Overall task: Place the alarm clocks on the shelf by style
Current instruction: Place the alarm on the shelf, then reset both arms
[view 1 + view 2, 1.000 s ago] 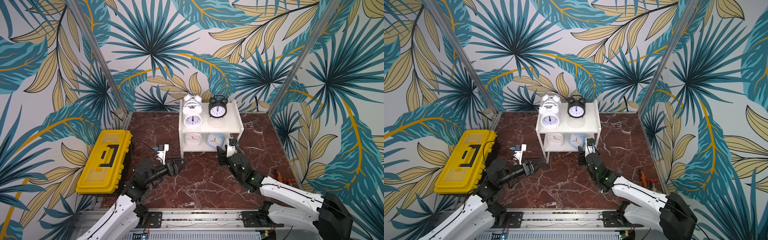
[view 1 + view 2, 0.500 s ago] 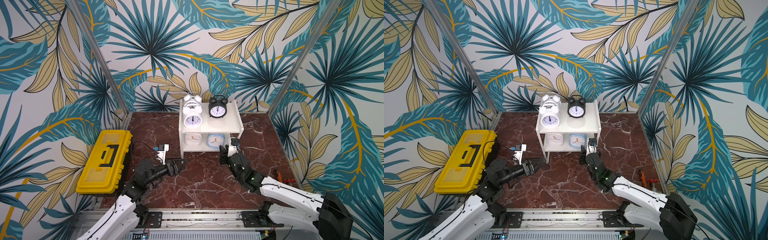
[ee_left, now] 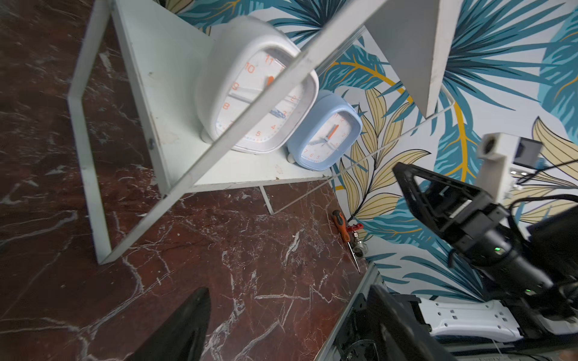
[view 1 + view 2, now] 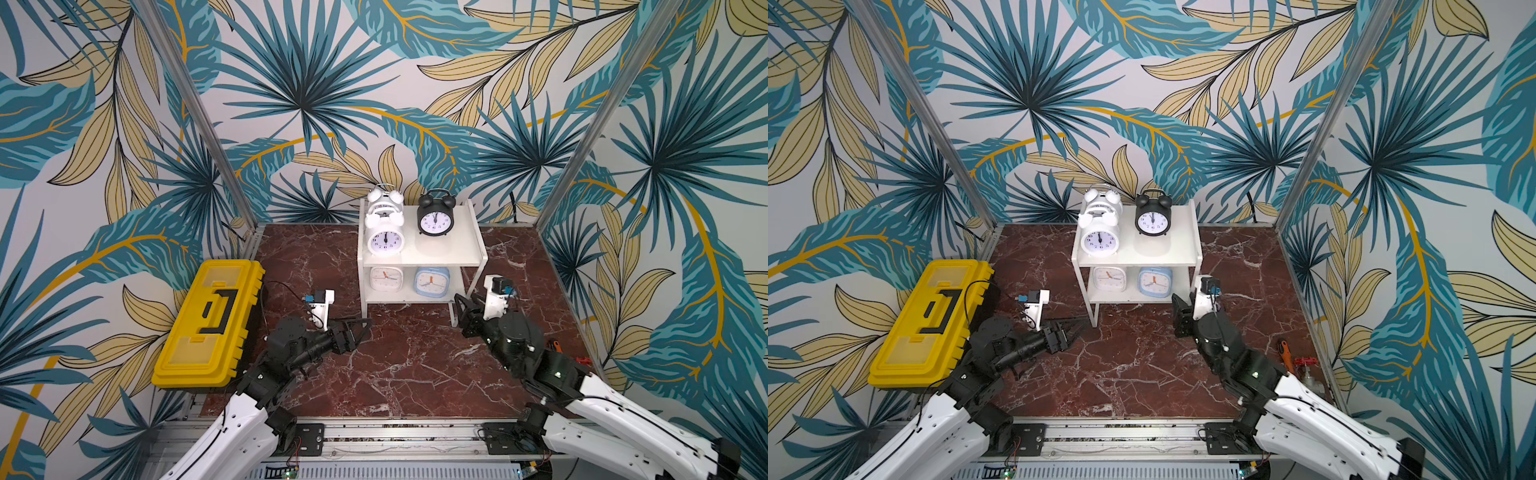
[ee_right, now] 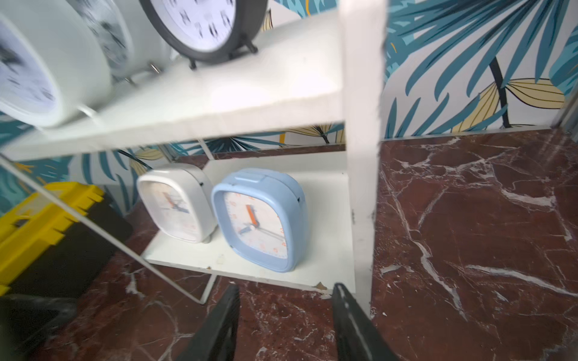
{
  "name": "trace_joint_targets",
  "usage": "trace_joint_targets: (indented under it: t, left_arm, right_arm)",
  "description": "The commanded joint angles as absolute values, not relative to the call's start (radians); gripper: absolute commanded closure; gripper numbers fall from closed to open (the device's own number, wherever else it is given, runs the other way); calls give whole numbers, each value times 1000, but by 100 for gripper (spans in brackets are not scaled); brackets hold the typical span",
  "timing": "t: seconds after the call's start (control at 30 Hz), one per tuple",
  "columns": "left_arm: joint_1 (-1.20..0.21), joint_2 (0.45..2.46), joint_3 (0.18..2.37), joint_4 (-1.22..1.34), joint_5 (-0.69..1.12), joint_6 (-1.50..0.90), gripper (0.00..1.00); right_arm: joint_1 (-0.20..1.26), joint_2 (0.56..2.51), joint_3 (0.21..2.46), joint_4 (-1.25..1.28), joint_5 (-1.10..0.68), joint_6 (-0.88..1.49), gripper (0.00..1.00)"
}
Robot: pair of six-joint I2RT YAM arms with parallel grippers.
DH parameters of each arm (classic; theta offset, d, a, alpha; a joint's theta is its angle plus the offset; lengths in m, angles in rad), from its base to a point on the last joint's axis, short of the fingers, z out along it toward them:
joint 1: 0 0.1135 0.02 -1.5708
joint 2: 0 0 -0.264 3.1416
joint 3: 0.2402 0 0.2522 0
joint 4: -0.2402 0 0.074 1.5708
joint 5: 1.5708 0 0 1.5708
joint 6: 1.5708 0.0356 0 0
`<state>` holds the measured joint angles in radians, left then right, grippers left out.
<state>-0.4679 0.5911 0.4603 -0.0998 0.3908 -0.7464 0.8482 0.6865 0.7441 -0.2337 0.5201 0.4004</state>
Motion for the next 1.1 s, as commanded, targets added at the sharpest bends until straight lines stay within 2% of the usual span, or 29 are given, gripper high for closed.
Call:
trace_joint_targets:
  t: [0.0,0.13,0.33,0.43,0.57,0.63,0.73,0.83,1.0,1.07]
  left_arm:
    - [-468,541,569,-252,257,-644,13]
    - [-466,525,682,-361,102,-584,1]
    - [-447,611,919,-514,-260,-522,0]
    - [-403,712,1062,-605,-402,-529,0]
    - [-359,835,1196,-598,-398,-494,0]
    - [-342,897,1244,-569,-406,-459,0]
    - [-289,972,1260,-503,-411,-415,0]
    - [-212,1035,1222,-426,-421,-381,0]
    - [-100,1177,1113,-282,-458,-268,0]
    - [-59,1240,1087,-282,-480,-291,0]
  right_arm:
    - [869,637,851,-587,414,454,50]
    - [875,701,1062,-817,447,450,45]
    - [845,867,1382,-1001,623,385,36]
    - [700,949,1489,-1039,598,347,37]
    - [499,1015,1595,-1039,522,308,36]
    - [350,1078,1634,-1045,409,315,35]
    - [127,1136,1614,-999,200,384,35]
    - [-19,1112,1491,-871,114,460,35]
    - [-58,914,1133,-560,362,514,16]
    - [-58,884,1042,-486,436,471,13]
